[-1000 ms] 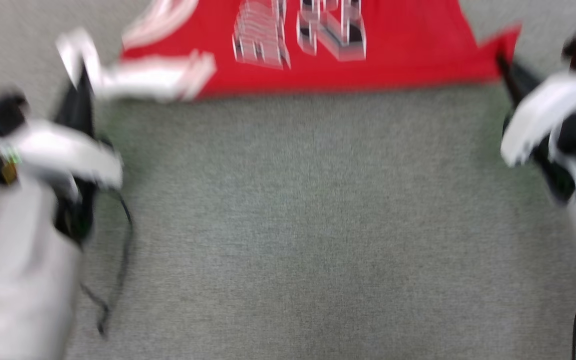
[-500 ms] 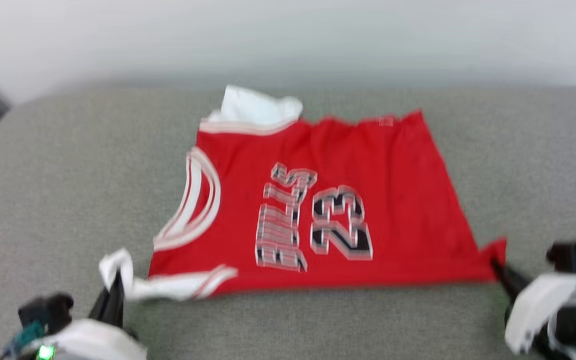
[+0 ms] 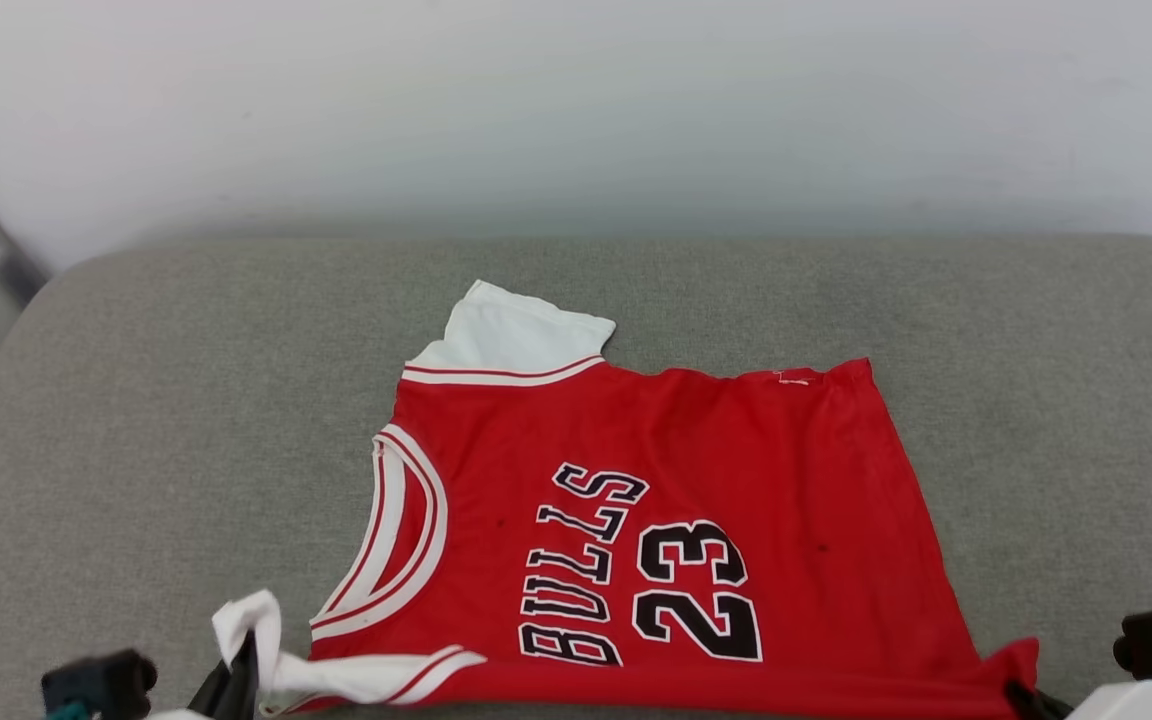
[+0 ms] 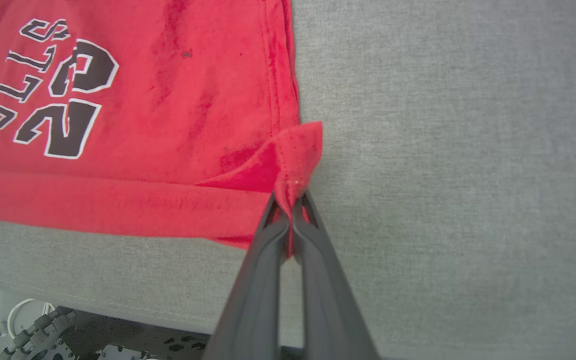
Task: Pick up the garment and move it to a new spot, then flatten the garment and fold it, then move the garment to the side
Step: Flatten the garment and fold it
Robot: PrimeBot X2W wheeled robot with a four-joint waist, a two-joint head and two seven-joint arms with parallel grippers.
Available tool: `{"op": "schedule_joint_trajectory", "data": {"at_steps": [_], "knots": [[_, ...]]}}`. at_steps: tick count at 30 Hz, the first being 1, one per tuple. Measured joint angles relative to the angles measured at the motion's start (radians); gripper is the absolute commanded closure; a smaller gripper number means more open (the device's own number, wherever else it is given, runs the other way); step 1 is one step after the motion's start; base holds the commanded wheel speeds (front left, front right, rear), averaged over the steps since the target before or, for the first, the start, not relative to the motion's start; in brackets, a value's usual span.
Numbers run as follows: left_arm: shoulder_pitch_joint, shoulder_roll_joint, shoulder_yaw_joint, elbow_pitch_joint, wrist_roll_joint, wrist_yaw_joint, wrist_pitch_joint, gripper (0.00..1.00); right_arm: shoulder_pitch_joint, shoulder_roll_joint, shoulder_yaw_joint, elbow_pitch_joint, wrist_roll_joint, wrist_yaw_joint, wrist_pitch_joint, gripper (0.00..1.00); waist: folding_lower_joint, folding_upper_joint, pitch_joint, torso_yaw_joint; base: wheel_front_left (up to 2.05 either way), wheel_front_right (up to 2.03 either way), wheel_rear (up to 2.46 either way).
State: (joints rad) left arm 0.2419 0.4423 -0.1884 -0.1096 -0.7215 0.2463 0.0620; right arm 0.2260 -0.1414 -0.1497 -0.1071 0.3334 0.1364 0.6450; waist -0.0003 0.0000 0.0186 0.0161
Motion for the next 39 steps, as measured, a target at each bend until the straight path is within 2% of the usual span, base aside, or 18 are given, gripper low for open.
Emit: {"op": "schedule_joint_trajectory", "data": {"at_steps": [2, 6, 11, 18, 19, 20, 21, 22, 23, 24, 29, 32, 39], "knots": [[-0.026, 0.004, -0.012, -0.004, 0.000, -0.008, 0.019, 1.00, -0.014, 0.010, -0.002, -0.019, -0.003, -0.004, 0.032, 1.00, 0.0000, 0.0000, 0.012, -0.001, 0.00, 0.00, 0.00], [-0.149, 0.015, -0.034, 0.045, -0.005, -0.045, 0.058, 1.00, -0.148, 0.001, 0.034, 0.011, -0.011, -0.005, 0.056, 1.00, 0.0003, 0.0000, 0.058, -0.005, 0.00, 0.00, 0.00], [-0.276, 0.009, -0.051, 0.136, -0.004, -0.093, 0.057, 1.00, -0.296, -0.028, 0.090, 0.120, -0.009, -0.005, 0.041, 1.00, 0.0005, 0.0000, 0.122, -0.010, 0.00, 0.00, 0.00], [-0.383, -0.007, -0.097, 0.276, -0.007, -0.157, 0.083, 1.00, -0.417, -0.060, 0.173, 0.288, -0.006, -0.005, -0.028, 1.00, 0.0005, 0.0000, 0.192, -0.013, 0.00, 0.00, 0.00], [-0.392, -0.013, -0.103, 0.297, -0.015, -0.167, 0.089, 0.88, -0.429, -0.063, 0.183, 0.309, -0.005, -0.005, -0.044, 0.96, 0.0005, 0.0000, 0.197, -0.014, 0.00, 0.00, 0.00], [-0.402, -0.018, -0.110, 0.316, -0.020, -0.177, 0.094, 0.70, -0.440, -0.066, 0.191, 0.329, -0.001, -0.005, -0.059, 0.69, 0.0005, 0.0000, 0.201, -0.014, 0.00, 0.00, 0.00], [-0.412, -0.021, -0.117, 0.336, -0.021, -0.187, 0.097, 0.58, -0.446, -0.069, 0.200, 0.345, 0.002, -0.005, -0.077, 0.13, 0.0005, 0.0000, 0.204, -0.015, 0.00, 0.00, 0.00], [-0.419, -0.025, -0.125, 0.351, -0.024, -0.196, 0.103, 0.27, -0.453, -0.072, 0.207, 0.361, 0.004, -0.005, -0.093, 0.00, 0.0005, 0.0000, 0.206, -0.016, 0.00, 0.00, 0.00], [-0.424, -0.030, -0.128, 0.367, -0.029, -0.204, 0.103, 0.05, -0.458, -0.076, 0.216, 0.374, 0.010, -0.005, -0.108, 0.00, 0.0005, 0.0000, 0.208, -0.015, 0.00, 0.00, 0.00], [-0.430, -0.036, -0.131, 0.379, -0.032, -0.211, 0.103, 0.00, -0.463, -0.080, 0.224, 0.386, 0.015, -0.005, -0.128, 0.00, 0.0005, 0.0000, 0.208, -0.014, 0.00, 0.00, 0.00], [-0.444, -0.050, -0.126, 0.430, -0.049, -0.220, 0.084, 0.00, -0.467, -0.096, 0.257, 0.417, 0.055, -0.005, -0.212, 0.00, 0.0004, 0.0000, 0.193, -0.016, 0.00, 0.00, 0.00], [-0.441, -0.048, -0.114, 0.448, -0.056, -0.220, 0.074, 0.00, -0.461, -0.103, 0.245, 0.409, 0.060, -0.006, -0.320, 0.00, 0.0005, 0.0000, 0.172, -0.022, 0.00, 0.00, 0.00], [-0.406, -0.008, -0.058, 0.410, -0.089, -0.201, 0.065, 0.00, -0.389, -0.093, 0.242, 0.343, 0.023, -0.006, -0.519, 0.00, 0.0004, 0.0000, 0.094, -0.035, 0.00, 0.00, 0.00]]}}
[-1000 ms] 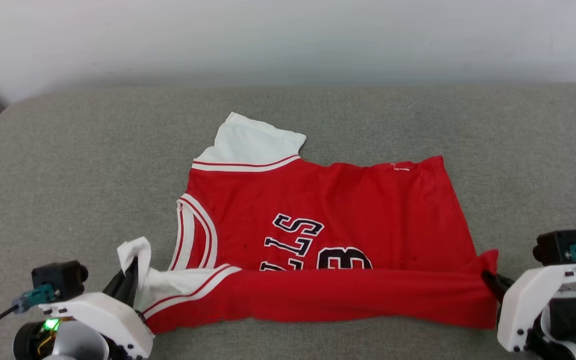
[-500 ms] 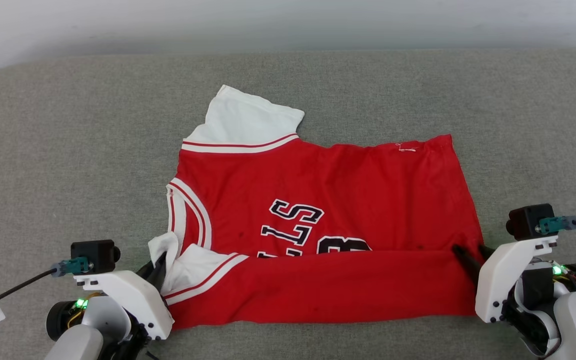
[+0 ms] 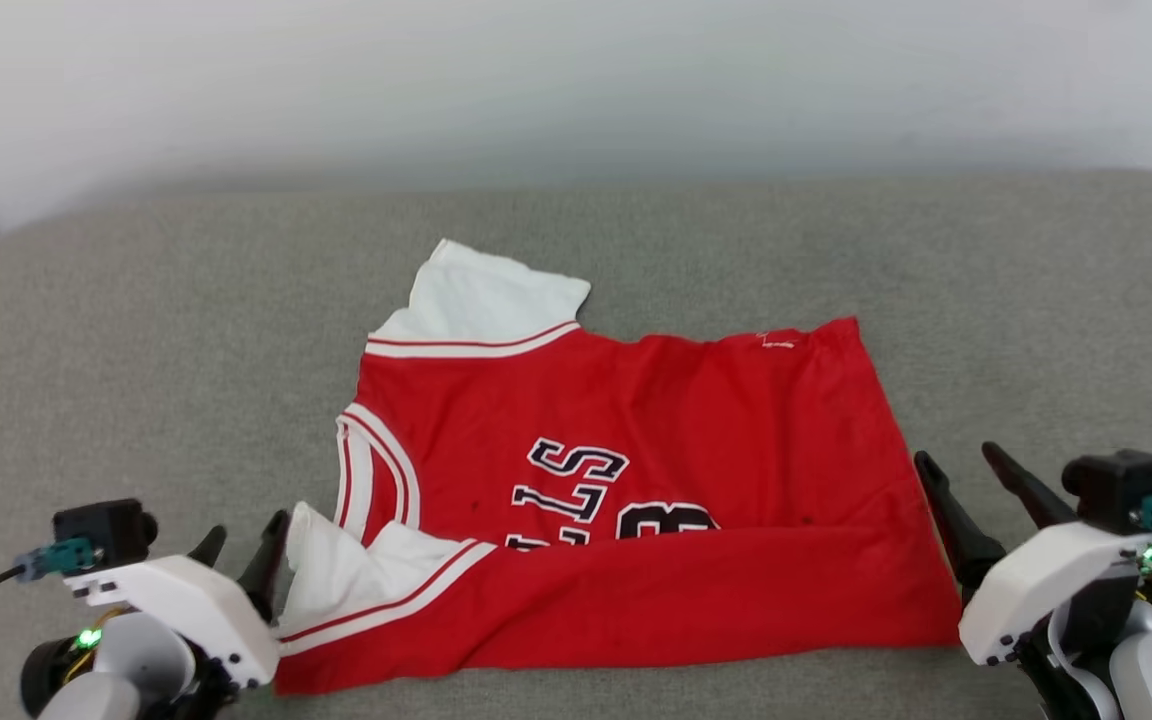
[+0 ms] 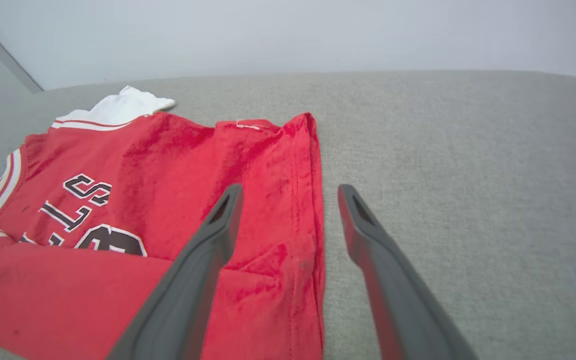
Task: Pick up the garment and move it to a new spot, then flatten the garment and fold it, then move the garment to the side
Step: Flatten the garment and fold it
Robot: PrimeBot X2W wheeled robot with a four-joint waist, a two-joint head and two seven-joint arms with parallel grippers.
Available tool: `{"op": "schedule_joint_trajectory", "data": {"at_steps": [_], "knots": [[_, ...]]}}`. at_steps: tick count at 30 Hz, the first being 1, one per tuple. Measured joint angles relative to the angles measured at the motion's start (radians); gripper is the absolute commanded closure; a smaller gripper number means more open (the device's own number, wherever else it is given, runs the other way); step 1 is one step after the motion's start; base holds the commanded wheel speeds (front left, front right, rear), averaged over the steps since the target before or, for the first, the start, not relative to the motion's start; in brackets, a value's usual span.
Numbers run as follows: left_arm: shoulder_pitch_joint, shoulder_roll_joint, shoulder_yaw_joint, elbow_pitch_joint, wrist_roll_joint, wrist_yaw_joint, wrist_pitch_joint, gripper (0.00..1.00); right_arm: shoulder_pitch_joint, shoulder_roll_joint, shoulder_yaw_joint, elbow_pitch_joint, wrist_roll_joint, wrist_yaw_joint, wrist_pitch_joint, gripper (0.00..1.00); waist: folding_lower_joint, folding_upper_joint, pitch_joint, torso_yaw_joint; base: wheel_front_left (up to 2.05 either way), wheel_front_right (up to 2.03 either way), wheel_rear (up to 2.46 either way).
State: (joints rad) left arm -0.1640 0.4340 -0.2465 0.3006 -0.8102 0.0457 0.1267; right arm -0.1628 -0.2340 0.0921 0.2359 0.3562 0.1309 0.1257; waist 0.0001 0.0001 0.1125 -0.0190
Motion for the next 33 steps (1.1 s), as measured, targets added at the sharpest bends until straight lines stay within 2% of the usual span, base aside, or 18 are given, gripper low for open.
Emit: {"op": "schedule_joint_trajectory", "data": {"at_steps": [7, 14, 18, 22, 30, 31, 33], "knots": [[0.047, 0.098, 0.038, -0.116, -0.037, 0.034, 0.119, 0.00, 0.075, 0.035, -0.035, -0.112, -0.081, 0.000, -0.148, 0.00, -0.0002, 0.0000, -0.070, -0.027, 0.00, 0.00, 0.00], [0.113, 0.200, 0.036, -0.231, -0.089, 0.062, 0.317, 0.00, 0.148, 0.079, -0.048, -0.209, -0.131, 0.000, -0.170, 0.00, -0.0002, 0.0000, -0.088, -0.075, 0.00, 0.00, 0.00], [0.152, 0.202, 0.019, -0.243, -0.132, 0.078, 0.399, 0.00, 0.163, 0.099, -0.040, -0.251, -0.146, 0.000, -0.162, 0.00, -0.0002, 0.0000, -0.078, -0.104, 0.00, 0.00, 0.00], [0.179, 0.194, -0.003, -0.183, -0.151, 0.086, 0.440, 0.00, 0.164, 0.113, -0.030, -0.274, -0.148, 0.000, -0.148, 0.00, -0.0002, 0.0000, -0.053, -0.128, 0.00, 0.00, 0.00], [0.129, 0.160, -0.035, -0.070, -0.177, 0.050, 0.479, 0.00, 0.162, 0.119, -0.028, -0.289, -0.146, 0.000, -0.136, 0.00, -0.0003, 0.0000, -0.003, -0.154, 0.00, 0.00, 0.00], [0.120, 0.157, -0.039, -0.058, -0.179, 0.040, 0.481, 0.41, 0.161, 0.117, -0.030, -0.292, -0.144, 0.000, -0.133, 0.00, -0.0003, 0.0000, -0.001, -0.154, 0.00, 0.00, 0.00], [0.109, 0.144, -0.041, -0.037, -0.180, 0.027, 0.470, 1.00, 0.161, 0.110, -0.042, -0.300, -0.142, 0.000, -0.124, 0.00, -0.0004, 0.0000, 0.000, -0.149, 0.00, 0.00, 0.00]]}}
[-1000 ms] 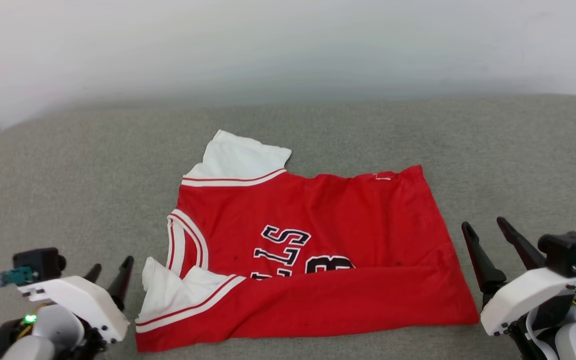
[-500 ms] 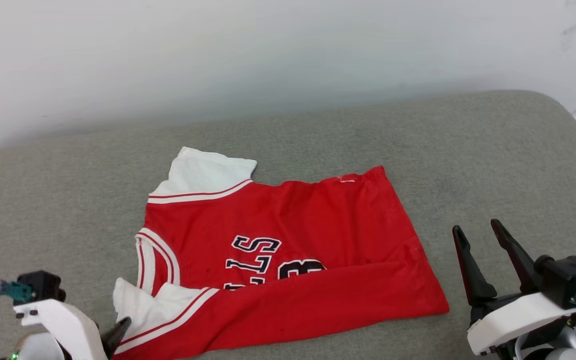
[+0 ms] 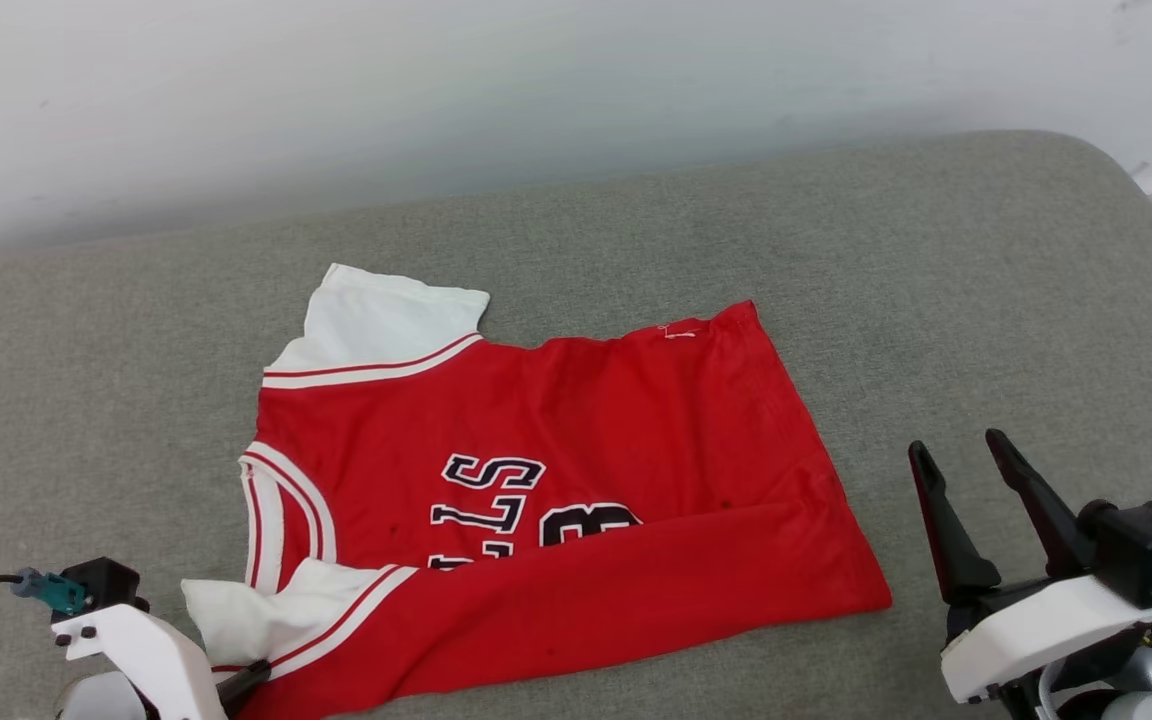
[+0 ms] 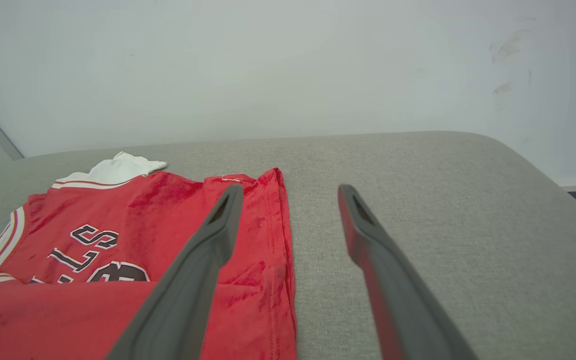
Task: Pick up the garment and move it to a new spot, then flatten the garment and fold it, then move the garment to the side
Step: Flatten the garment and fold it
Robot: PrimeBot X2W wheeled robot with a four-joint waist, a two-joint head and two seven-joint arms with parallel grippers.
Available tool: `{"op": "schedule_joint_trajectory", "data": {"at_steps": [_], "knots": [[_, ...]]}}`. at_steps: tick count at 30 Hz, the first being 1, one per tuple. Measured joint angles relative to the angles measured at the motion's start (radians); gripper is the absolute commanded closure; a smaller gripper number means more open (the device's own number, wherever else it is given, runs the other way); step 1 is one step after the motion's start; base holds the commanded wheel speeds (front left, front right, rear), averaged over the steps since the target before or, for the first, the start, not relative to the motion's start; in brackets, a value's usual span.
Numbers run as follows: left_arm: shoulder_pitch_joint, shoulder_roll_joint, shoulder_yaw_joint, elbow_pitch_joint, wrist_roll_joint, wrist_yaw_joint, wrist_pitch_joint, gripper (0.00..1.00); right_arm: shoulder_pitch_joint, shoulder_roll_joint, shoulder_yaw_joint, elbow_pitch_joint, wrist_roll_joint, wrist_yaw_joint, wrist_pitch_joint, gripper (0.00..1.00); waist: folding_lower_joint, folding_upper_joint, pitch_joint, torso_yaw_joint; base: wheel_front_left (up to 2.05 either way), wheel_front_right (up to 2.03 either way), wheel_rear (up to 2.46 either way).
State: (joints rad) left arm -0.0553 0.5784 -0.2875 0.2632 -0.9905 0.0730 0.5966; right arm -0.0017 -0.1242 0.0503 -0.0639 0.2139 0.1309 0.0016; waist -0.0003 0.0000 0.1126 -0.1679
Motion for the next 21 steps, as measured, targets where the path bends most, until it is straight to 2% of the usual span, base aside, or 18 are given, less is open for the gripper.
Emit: {"op": "schedule_joint_trajectory", "data": {"at_steps": [4, 7, 10, 16, 21], "knots": [[-0.018, -0.049, -0.010, 0.024, -0.006, -0.030, -0.045, 1.00, 0.003, -0.016, -0.031, -0.006, 0.042, 0.000, 0.064, 0.00, 0.0001, 0.0000, -0.006, 0.022, 0.00, 0.00, 0.00], [-0.030, -0.057, -0.020, 0.035, 0.013, -0.045, -0.079, 1.00, 0.007, -0.039, -0.057, -0.004, 0.073, 0.000, 0.135, 0.00, 0.0002, 0.0000, -0.011, 0.046, 0.00, 0.00, 0.00], [-0.042, -0.064, -0.025, 0.028, 0.034, -0.051, -0.116, 1.00, 0.007, -0.068, -0.091, 0.035, 0.118, 0.000, 0.263, 0.00, 0.0002, 0.0000, -0.013, 0.074, 0.00, 0.00, 0.00], [-0.071, -0.069, -0.027, -0.058, 0.071, -0.047, -0.161, 1.00, -0.002, -0.131, -0.109, 0.121, 0.204, 0.000, 0.592, 0.00, 0.0004, 0.0000, -0.007, 0.135, 0.00, 0.00, 0.00], [-0.096, -0.072, -0.039, -0.109, 0.088, -0.047, -0.168, 1.00, -0.044, -0.134, -0.099, 0.162, 0.249, 0.000, 0.721, 0.00, 0.0004, 0.0000, 0.021, 0.182, 0.00, 0.00, 0.00]]}}
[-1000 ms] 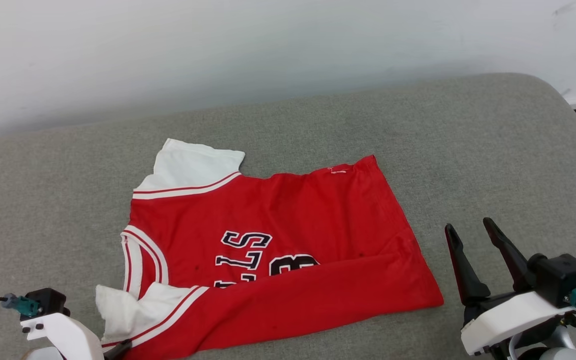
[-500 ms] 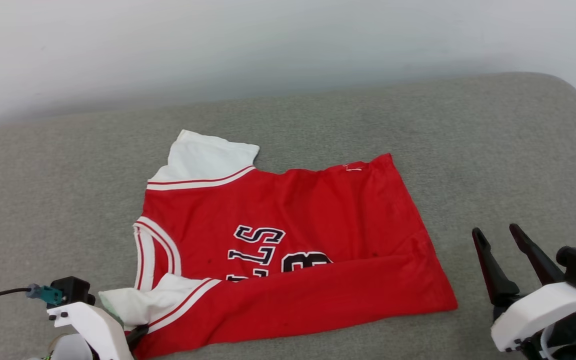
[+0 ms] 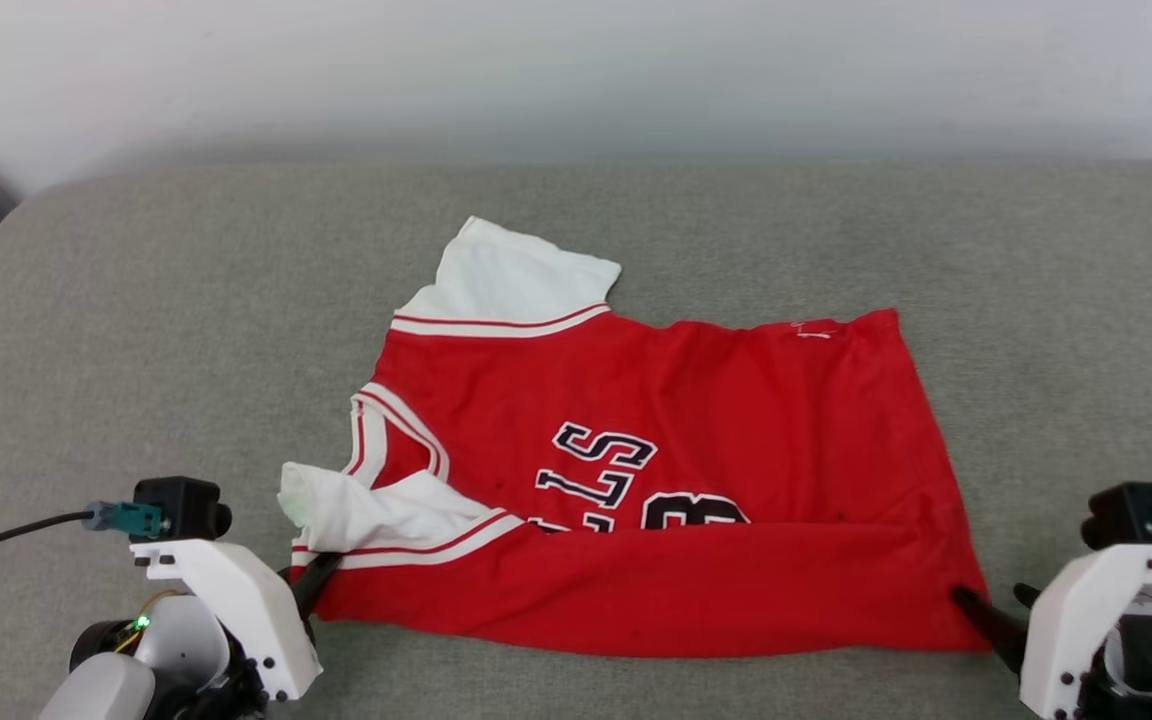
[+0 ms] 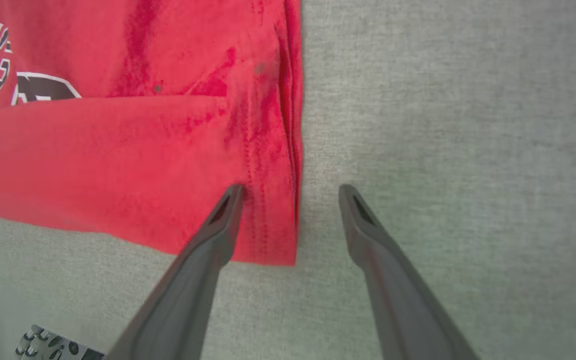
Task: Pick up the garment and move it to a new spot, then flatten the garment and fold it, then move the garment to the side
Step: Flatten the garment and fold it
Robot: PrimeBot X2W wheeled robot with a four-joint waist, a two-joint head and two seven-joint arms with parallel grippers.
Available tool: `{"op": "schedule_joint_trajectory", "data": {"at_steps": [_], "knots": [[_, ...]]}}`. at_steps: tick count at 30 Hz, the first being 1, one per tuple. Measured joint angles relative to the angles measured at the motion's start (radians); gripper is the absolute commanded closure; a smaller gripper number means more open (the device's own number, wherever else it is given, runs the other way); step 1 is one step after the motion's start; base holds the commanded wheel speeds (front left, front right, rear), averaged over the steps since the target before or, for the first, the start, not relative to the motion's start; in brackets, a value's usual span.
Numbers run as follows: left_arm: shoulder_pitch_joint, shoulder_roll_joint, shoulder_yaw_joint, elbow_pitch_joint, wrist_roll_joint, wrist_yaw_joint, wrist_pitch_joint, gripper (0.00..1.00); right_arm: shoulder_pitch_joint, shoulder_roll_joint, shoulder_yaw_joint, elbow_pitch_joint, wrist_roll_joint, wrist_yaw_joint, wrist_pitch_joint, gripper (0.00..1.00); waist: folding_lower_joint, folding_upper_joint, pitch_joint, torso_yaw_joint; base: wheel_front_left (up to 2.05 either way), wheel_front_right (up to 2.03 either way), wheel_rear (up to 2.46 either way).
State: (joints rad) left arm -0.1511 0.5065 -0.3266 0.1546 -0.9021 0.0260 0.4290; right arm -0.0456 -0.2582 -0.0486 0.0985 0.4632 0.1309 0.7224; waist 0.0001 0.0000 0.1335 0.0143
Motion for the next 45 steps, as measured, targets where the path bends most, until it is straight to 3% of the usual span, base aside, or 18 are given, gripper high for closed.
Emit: {"op": "schedule_joint_trajectory", "data": {"at_steps": [10, 11, 12, 23, 32, 44, 45], "knots": [[-0.022, -0.015, -0.034, -0.035, 0.011, 0.007, 0.021, 1.00, -0.122, 0.021, 0.038, 0.157, 0.042, 0.000, 0.060, 0.00, 0.0000, 0.0000, 0.062, 0.048, 0.00, 0.00, 0.00], [-0.023, -0.015, -0.036, -0.031, 0.011, 0.003, 0.023, 1.00, -0.128, 0.021, 0.038, 0.167, 0.053, 0.000, 0.066, 0.55, 0.0000, 0.0000, 0.063, 0.050, 0.00, 0.00, 0.00], [-0.023, -0.014, -0.038, -0.025, 0.010, 0.000, 0.024, 1.00, -0.132, 0.019, 0.039, 0.176, 0.059, 0.000, 0.066, 1.00, 0.0000, 0.0000, 0.061, 0.051, 0.00, 0.00, 0.00], [-0.005, -0.005, -0.040, 0.003, -0.007, -0.004, 0.040, 1.00, -0.130, -0.001, 0.102, 0.193, 0.112, -0.001, 0.032, 1.00, 0.0000, 0.0000, -0.005, 0.033, 0.00, 0.00, 0.00], [0.085, 0.019, -0.035, -0.058, -0.007, 0.045, 0.043, 1.00, -0.051, -0.024, 0.125, 0.098, 0.117, 0.000, 0.030, 1.00, -0.0001, 0.0000, -0.112, 0.010, 0.00, 0.00, 0.00], [0.232, 0.044, -0.030, -0.148, -0.033, 0.115, 0.072, 1.00, 0.106, 0.005, 0.053, 0.028, 0.101, 0.000, 0.067, 1.00, -0.0001, 0.0000, -0.182, -0.002, 0.00, 0.00, 0.00], [0.237, 0.039, -0.034, -0.144, -0.035, 0.114, 0.072, 1.00, 0.112, 0.011, 0.051, 0.030, 0.098, 0.000, 0.059, 0.71, -0.0001, 0.0000, -0.181, -0.002, 0.00, 0.00, 0.00]]}}
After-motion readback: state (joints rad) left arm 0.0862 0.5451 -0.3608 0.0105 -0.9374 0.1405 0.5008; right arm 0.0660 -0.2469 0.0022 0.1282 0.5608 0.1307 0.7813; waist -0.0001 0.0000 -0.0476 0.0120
